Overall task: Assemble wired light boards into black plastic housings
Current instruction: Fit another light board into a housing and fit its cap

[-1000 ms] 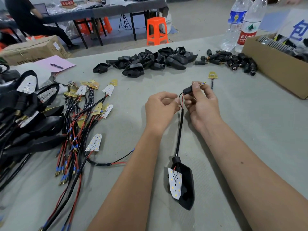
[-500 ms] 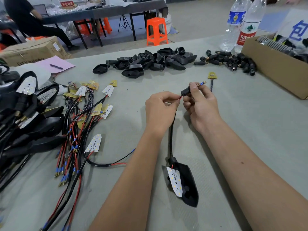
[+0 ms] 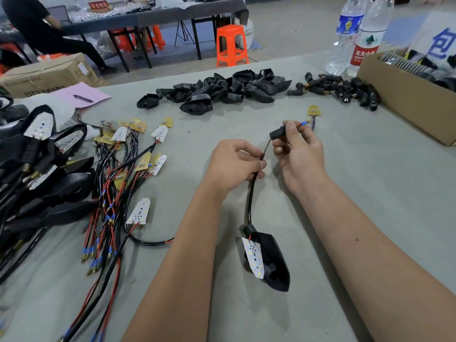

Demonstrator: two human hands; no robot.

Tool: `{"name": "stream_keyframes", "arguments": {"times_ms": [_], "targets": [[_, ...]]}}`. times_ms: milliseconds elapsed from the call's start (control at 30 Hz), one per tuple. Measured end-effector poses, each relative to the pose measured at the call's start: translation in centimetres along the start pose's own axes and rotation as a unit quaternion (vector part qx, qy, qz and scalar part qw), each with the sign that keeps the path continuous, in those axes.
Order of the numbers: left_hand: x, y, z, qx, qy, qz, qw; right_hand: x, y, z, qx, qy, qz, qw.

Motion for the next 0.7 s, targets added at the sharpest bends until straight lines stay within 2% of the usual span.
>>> {"name": "stream_keyframes", "arguments": {"times_ms": [200,467,700], "targets": [[0.4,-0.1,0.4,-0.029,0.040,0.046,0.998,-0.5,0.1,0.1,0.010,0.080,-0.046,0.996],[0.7,0.0,0.2,-0.018,0.059,0.056,0.997,0.3,-0.3,0.0,0.014,0.065,0.005,0.998],[0.8,0.0,0.4,-0.032,0.044,0.035,0.998,0.5,-0.4,-0.7,0.051,0.184,0.024,0.981]]}}
Point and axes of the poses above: each hand's wrist, its own y-axis away from the middle knuckle, its own x-axis out of the back of the hand, z = x × y, the point moved 7 cm from there along -y, towards the middle knuckle, and after that the axes turned 7 degrees about -x, right-handed, at the moved point
